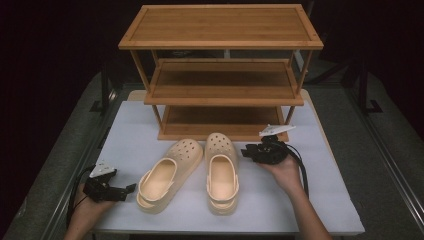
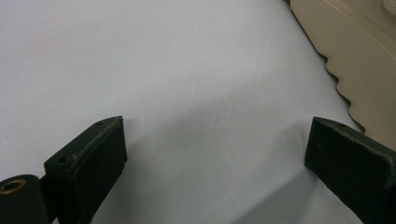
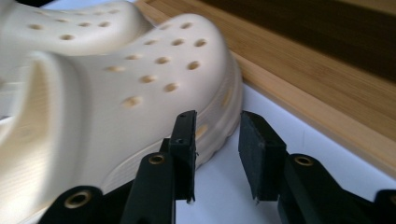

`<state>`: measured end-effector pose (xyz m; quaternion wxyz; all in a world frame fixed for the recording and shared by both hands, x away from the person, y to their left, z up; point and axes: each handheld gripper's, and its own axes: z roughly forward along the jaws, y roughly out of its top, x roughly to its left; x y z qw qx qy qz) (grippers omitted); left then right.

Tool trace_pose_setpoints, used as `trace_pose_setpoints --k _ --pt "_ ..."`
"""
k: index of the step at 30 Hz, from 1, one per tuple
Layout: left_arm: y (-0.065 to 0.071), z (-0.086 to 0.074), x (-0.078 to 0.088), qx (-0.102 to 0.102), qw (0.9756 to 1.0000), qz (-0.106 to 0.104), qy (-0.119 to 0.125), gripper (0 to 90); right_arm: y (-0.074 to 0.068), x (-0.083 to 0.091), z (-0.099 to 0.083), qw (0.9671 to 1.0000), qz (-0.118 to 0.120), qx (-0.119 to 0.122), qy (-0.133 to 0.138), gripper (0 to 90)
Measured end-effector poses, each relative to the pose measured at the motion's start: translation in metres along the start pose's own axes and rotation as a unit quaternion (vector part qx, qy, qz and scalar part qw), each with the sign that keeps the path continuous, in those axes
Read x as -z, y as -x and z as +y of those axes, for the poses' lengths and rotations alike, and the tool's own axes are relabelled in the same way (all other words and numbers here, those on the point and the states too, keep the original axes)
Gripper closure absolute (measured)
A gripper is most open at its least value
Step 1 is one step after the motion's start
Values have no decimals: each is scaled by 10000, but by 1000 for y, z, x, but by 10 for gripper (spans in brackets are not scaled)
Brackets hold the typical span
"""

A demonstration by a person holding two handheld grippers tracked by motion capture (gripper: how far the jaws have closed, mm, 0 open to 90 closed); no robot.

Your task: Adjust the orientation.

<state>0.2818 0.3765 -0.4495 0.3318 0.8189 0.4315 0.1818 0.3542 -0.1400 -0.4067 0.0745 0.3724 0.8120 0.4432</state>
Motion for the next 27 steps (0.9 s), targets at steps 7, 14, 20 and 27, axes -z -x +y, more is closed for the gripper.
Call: trace_pose_setpoints --k 7,14,20,27 --pt "0 0 0 2 10000 6 0 48 -26 18 -6 9997 182 137 121 586" --pt "0 0 0 -6 10000 3 -1 48 -48 14 -6 9989 374 265 133 553" --pt "0 0 0 -4 10000 2 0 48 -56 1 -6 9988 349 354 10 545" --pt "0 0 0 8 10000 1 12 48 -55 -4 -7 9988 234 432 -56 546"
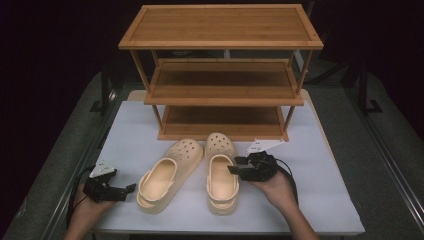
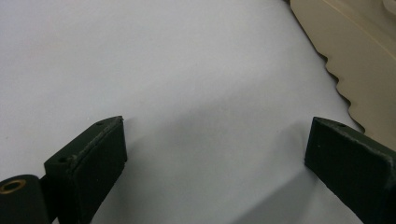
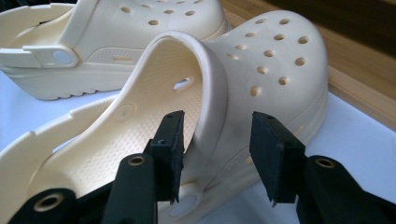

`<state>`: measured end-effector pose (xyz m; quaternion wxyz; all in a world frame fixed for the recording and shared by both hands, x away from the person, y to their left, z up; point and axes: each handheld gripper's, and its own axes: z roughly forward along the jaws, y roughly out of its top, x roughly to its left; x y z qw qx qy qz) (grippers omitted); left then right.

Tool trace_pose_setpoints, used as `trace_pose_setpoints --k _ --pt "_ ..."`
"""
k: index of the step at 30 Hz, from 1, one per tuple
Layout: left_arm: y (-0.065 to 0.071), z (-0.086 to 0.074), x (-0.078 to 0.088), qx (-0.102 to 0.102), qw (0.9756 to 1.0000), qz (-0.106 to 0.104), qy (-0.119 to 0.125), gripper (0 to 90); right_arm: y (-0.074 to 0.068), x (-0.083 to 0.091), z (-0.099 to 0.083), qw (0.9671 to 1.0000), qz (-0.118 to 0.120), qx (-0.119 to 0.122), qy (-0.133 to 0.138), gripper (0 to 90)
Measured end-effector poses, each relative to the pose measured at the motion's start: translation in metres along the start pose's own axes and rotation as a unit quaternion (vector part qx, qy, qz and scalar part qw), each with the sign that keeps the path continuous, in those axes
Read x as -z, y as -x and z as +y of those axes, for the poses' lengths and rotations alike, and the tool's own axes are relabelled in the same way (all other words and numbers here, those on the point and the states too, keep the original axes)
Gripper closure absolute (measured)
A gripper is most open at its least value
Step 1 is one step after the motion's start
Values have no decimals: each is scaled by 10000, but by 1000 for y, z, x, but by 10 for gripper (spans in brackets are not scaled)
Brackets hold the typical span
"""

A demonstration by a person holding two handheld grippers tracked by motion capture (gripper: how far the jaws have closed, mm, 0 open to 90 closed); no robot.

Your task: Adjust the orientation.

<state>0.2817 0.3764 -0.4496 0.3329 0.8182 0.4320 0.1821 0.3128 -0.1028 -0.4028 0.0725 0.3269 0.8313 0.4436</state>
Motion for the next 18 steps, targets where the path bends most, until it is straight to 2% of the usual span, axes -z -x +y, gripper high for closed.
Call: trace_pose_setpoints --k 4,10,16,18 --pt "0 0 0 -14 10000 -1 -11 48 2 3 0 9999 -140 49 -21 548" --pt "0 0 0 -12 10000 -1 -10 48 13 13 -2 9992 -407 7 -28 554" --pt "0 0 0 -14 10000 0 -12 48 26 20 -4 9983 -585 -64 -19 553" --pt "0 0 0 -13 10000 0 -12 48 29 21 -6 9984 -550 -129 16 553"
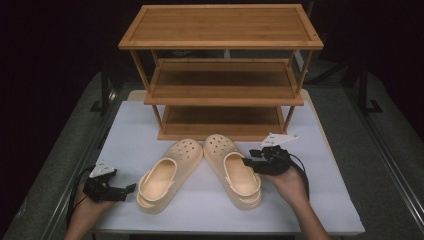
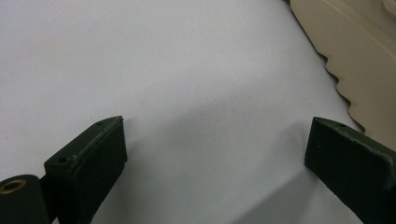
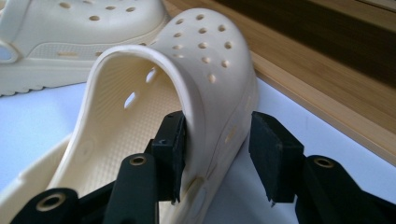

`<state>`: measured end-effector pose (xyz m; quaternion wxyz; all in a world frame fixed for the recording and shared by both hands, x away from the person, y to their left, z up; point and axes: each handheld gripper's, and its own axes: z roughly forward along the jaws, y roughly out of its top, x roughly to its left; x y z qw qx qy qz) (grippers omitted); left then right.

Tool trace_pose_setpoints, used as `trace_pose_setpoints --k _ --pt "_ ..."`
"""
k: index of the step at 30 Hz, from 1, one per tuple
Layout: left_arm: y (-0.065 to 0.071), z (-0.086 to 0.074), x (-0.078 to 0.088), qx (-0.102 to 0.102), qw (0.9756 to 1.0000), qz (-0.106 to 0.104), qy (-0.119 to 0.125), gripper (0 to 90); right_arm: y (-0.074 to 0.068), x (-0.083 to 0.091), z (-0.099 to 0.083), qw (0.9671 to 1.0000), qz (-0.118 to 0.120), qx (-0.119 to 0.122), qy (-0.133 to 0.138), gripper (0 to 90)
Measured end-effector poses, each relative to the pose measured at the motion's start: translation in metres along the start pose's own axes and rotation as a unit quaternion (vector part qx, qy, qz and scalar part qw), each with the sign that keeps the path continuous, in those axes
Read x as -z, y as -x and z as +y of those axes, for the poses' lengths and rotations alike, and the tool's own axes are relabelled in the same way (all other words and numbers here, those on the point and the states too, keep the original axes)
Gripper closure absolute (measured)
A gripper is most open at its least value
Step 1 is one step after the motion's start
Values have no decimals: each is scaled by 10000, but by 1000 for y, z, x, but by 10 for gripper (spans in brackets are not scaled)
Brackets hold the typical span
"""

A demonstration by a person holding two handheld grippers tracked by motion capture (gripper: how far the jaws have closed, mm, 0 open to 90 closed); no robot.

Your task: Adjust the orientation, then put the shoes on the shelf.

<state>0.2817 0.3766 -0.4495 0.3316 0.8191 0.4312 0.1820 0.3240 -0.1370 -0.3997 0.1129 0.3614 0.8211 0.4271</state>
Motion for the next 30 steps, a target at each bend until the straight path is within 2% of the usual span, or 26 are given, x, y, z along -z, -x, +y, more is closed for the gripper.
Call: trace_pose_setpoints --k 8,10,12,16,20,23,26,30 --pt "0 0 1 24 10000 -20 28 50 -2 -4 -2 9998 174 -84 105 568" --pt "-2 1 2 -2 10000 -60 -7 61 -1 -5 -2 9996 219 -130 145 568" --pt "-3 3 5 55 9999 -131 60 61 -1 -5 -2 9995 235 -129 158 567" --pt "-2 11 15 84 9994 -226 229 61 -1 -6 -2 9995 265 -106 154 566" --pt "1 23 25 11 9989 -352 315 61 -2 -8 0 9995 288 -94 116 566" --pt "6 34 32 22 9974 -521 501 63 -3 -11 1 9995 303 -78 100 566" --pt "13 45 37 -53 9950 -735 680 122 -4 -13 1 9995 311 -57 74 567" --pt "25 59 36 -235 9932 -867 736 134 -4 -15 2 9995 308 -43 80 596"
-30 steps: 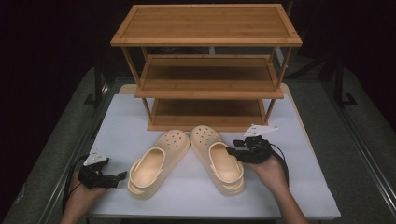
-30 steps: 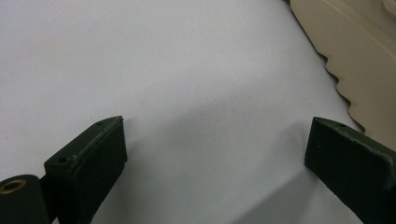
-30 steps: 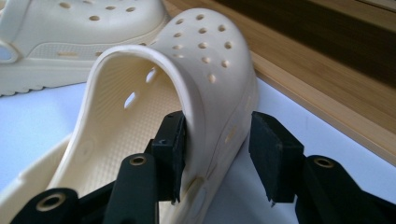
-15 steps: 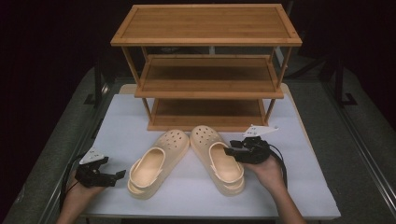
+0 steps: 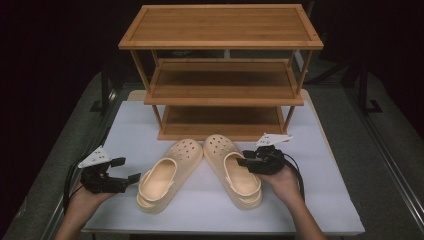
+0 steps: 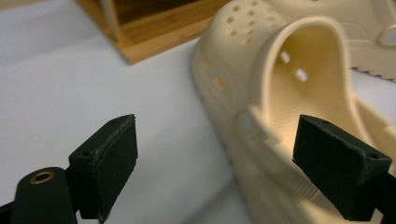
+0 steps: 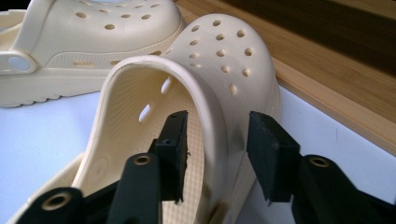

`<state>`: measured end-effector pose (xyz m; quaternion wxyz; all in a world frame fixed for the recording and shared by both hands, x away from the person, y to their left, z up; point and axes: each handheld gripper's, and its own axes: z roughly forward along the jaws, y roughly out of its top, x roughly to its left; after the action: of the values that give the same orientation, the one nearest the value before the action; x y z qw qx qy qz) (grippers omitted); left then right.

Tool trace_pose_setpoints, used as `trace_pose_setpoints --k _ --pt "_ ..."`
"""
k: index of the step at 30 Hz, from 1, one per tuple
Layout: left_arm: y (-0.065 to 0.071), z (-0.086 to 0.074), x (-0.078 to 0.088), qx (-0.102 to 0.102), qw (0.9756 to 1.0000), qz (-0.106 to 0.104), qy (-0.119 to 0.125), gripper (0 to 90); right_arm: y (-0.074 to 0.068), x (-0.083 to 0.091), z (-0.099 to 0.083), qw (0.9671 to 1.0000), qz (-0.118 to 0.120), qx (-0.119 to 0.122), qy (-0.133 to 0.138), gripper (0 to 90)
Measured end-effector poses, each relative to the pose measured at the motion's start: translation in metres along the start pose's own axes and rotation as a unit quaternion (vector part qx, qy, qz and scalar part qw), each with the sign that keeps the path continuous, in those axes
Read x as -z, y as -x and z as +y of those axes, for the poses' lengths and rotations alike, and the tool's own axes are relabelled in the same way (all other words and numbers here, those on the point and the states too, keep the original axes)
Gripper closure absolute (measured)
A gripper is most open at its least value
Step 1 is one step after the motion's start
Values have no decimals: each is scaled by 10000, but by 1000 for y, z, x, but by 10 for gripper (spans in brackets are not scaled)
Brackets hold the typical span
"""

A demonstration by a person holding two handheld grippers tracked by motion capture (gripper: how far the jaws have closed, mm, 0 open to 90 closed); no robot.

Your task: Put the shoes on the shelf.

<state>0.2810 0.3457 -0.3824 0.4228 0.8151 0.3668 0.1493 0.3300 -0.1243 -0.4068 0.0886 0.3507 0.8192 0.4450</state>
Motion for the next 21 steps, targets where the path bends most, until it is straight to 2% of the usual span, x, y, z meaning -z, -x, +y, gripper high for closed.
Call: trace_pose_setpoints --k 3,11,15,21 --pt "7 8 -8 -115 9999 -114 -21 138 1 -1 0 10000 -81 31 11 651" --pt "19 27 -43 -392 9986 -322 -161 158 0 0 1 9998 -128 134 31 687" --pt "19 33 -58 -451 9985 -227 -232 306 0 0 1 9998 -140 158 30 691" --pt "21 36 -63 -560 9981 -192 -154 553 0 1 1 9998 -130 171 38 700"
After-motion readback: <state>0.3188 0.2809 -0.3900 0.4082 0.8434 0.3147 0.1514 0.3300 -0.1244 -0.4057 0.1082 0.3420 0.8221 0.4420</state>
